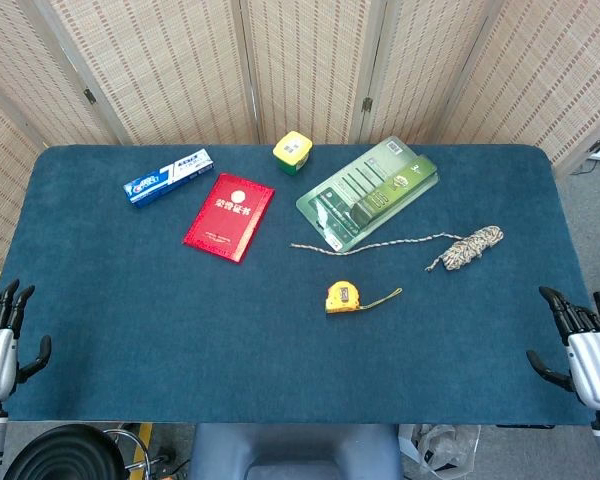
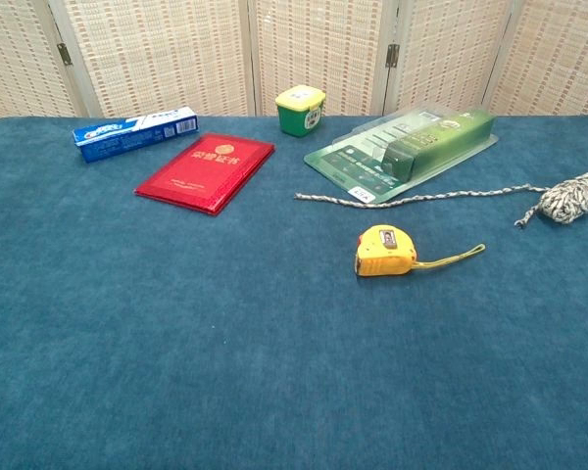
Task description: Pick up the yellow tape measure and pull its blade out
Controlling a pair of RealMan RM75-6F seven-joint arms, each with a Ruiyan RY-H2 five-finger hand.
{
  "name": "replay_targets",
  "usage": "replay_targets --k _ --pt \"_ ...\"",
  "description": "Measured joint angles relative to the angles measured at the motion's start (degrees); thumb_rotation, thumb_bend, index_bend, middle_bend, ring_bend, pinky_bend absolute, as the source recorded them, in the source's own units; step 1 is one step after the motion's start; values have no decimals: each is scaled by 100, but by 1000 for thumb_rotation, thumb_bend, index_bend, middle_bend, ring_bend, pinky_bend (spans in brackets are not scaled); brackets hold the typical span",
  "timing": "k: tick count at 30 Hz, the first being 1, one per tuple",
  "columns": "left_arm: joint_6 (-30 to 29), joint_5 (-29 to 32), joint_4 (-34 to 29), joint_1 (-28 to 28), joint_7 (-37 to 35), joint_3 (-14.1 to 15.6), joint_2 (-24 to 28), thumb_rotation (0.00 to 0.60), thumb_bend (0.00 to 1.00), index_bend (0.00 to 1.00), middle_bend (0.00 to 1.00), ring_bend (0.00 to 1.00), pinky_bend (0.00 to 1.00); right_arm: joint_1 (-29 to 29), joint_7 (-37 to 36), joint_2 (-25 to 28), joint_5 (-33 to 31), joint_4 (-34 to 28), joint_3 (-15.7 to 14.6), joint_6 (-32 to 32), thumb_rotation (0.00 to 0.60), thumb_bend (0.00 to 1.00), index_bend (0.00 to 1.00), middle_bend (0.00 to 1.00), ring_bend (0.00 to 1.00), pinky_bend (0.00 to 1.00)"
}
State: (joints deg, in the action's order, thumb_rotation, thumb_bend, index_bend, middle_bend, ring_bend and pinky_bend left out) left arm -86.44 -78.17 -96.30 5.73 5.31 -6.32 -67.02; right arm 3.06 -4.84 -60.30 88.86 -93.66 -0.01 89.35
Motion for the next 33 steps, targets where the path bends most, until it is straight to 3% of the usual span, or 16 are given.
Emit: replay_targets --k 15,24,33 --pt "-1 23 -75 2 -4 -64 54 600 498 99 0 0 0 453 315 -86 245 -194 166 -545 600 307 38 177 253 208" --pt "15 60 -83 -30 -57 -60 97 600 498 98 0 0 0 1442 1131 -332 -134 -591 497 -2066 600 308 65 177 252 208" --pt "-46 74 -101 -88 -81 -69 175 600 498 97 0 0 0 2742 1794 -1436 -1243 -266 894 -3702 600 307 76 177 251 208"
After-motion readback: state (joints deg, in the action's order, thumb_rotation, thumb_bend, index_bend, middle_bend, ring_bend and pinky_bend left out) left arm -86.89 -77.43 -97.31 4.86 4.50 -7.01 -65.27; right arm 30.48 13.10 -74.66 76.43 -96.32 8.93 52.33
